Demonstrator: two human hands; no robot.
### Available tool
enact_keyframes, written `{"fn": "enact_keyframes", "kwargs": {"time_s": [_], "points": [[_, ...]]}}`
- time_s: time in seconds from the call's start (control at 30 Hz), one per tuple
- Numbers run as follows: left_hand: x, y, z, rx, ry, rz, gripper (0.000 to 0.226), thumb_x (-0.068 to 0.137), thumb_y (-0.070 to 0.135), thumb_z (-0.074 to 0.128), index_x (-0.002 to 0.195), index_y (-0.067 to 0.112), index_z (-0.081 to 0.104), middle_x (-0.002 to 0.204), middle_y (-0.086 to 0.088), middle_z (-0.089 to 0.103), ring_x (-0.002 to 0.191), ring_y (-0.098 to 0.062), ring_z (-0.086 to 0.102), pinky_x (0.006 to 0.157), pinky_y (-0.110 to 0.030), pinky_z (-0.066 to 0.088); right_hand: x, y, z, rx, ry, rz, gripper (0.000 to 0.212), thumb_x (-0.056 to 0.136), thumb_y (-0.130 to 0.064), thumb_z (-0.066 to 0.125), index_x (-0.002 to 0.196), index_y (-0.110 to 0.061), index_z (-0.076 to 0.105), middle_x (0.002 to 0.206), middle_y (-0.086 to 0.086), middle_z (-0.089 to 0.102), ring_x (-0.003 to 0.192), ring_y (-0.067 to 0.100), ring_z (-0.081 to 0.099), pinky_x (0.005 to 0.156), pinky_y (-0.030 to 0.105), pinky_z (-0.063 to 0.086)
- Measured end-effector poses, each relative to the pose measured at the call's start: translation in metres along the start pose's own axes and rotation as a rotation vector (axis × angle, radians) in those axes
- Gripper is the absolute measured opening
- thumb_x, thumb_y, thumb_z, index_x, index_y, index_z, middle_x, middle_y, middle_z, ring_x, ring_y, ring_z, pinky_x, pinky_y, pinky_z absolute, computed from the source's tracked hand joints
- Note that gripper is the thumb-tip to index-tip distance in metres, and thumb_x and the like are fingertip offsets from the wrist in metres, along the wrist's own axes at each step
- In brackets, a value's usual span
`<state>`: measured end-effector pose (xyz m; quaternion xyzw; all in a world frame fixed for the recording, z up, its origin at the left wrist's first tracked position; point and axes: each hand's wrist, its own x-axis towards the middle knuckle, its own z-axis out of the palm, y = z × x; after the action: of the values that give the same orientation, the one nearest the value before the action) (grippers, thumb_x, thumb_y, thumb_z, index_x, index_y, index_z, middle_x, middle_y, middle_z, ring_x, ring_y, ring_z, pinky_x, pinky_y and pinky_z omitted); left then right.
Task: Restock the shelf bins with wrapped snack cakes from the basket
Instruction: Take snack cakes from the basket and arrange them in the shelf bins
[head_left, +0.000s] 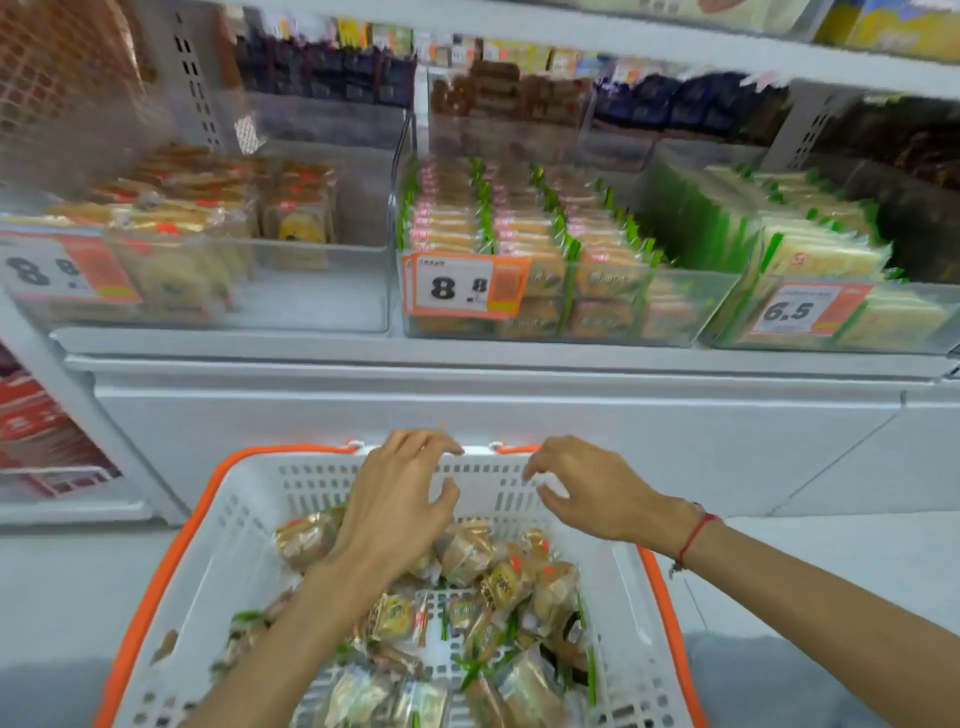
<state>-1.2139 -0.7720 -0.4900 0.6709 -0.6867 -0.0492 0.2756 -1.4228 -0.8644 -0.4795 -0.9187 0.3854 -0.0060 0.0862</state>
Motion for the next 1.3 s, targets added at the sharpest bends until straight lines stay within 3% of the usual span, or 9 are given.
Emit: {"fn": "enact_keyframes", "kwargs": {"time_s": [0.27,0.4,0.5,0.57,0.8,0.9,1.0,1.1,1.3], "points": [[-0.076,-0.075,0.072,0.180,-0.557,-0.201,0.033,0.095,0.026,0.050,0.127,0.029,0.055,0.137,0.006,0.050,0.128,-0.015,0.041,0.096,-0.029,0.041,-0.003,-0.029,0.117,-0.026,-0.691,0.073,0.028,0.094,-0.013,0.048,0.117,-0.006,0.062,0.100,0.010,0.063,0.087,0.022,0.059,0.069,0.028,0.048],[-0.113,-0.101,0.101,0.220,-0.951,-0.164,0.053,0.097,0.024,0.048,0.147,0.027,0.031,0.153,0.001,0.026,0.141,-0.022,0.022,0.111,-0.039,0.031,-0.018,-0.031,0.172,-0.083,-0.767,0.046,0.042,0.094,-0.009,0.045,0.135,-0.008,0.046,0.127,0.016,0.056,0.112,0.033,0.055,0.082,0.039,0.050],[-0.132,-0.106,0.111,0.288,-1.084,-0.084,0.069,0.098,0.021,0.048,0.153,0.027,0.007,0.159,0.002,0.001,0.146,-0.024,0.006,0.109,-0.041,0.034,-0.037,-0.027,0.197,-0.290,-0.855,-0.081,0.063,0.095,-0.012,0.048,0.151,-0.016,0.020,0.155,0.009,0.026,0.140,0.031,0.027,0.109,0.047,0.032],[-0.139,-0.107,0.114,0.325,-1.064,-0.061,0.069,0.098,0.020,0.048,0.153,0.028,0.007,0.158,0.002,0.004,0.145,-0.022,0.006,0.109,-0.041,0.034,-0.047,-0.027,0.206,-0.352,-0.851,-0.120,0.063,0.093,-0.016,0.053,0.149,-0.013,0.024,0.154,0.007,0.026,0.143,0.027,0.020,0.114,0.046,0.024],[-0.140,-0.107,0.125,0.246,-1.012,-0.153,0.062,0.095,0.013,0.051,0.149,0.027,0.024,0.151,0.001,0.025,0.140,-0.019,0.017,0.107,-0.038,0.038,-0.045,-0.027,0.199,-0.219,-0.813,0.019,0.042,0.089,-0.006,0.059,0.128,-0.004,0.041,0.122,0.014,0.055,0.112,0.030,0.056,0.082,0.035,0.046],[-0.130,-0.101,0.122,0.133,-1.031,-0.240,0.058,0.096,0.020,0.051,0.148,0.025,0.027,0.154,0.000,0.021,0.142,-0.022,0.015,0.111,-0.041,0.031,-0.042,-0.026,0.193,-0.103,-0.867,0.098,0.040,0.085,-0.014,0.067,0.121,-0.009,0.049,0.112,0.009,0.058,0.103,0.026,0.058,0.083,0.033,0.049],[-0.108,-0.085,0.112,-0.117,-0.930,-0.354,0.057,0.095,0.023,0.055,0.147,0.023,0.033,0.153,-0.003,0.026,0.138,-0.024,0.030,0.109,-0.038,0.033,-0.023,-0.024,0.178,0.139,-0.804,0.232,0.012,0.083,-0.020,0.069,0.086,-0.013,0.060,0.088,0.003,0.056,0.075,0.017,0.051,0.065,0.021,0.045],[-0.081,-0.063,0.094,-0.355,-0.755,-0.389,0.065,0.090,0.024,0.065,0.146,0.025,0.033,0.151,-0.002,0.030,0.135,-0.020,0.037,0.107,-0.034,0.036,0.004,-0.025,0.141,0.485,-0.610,0.472,0.034,0.082,-0.014,0.069,0.059,-0.017,0.045,0.059,-0.002,0.044,0.053,0.011,0.039,0.048,0.015,0.033],[-0.055,-0.027,0.066,-0.167,-0.373,-0.208,0.097,0.068,0.044,0.081,0.145,0.027,0.023,0.144,0.006,0.021,0.131,-0.014,0.029,0.108,-0.033,0.034,0.029,-0.042,0.064,1.265,-0.323,0.743,0.025,0.079,-0.024,0.077,0.094,-0.005,0.070,0.076,0.001,0.064,0.070,0.013,0.061,0.065,0.024,0.051]]}}
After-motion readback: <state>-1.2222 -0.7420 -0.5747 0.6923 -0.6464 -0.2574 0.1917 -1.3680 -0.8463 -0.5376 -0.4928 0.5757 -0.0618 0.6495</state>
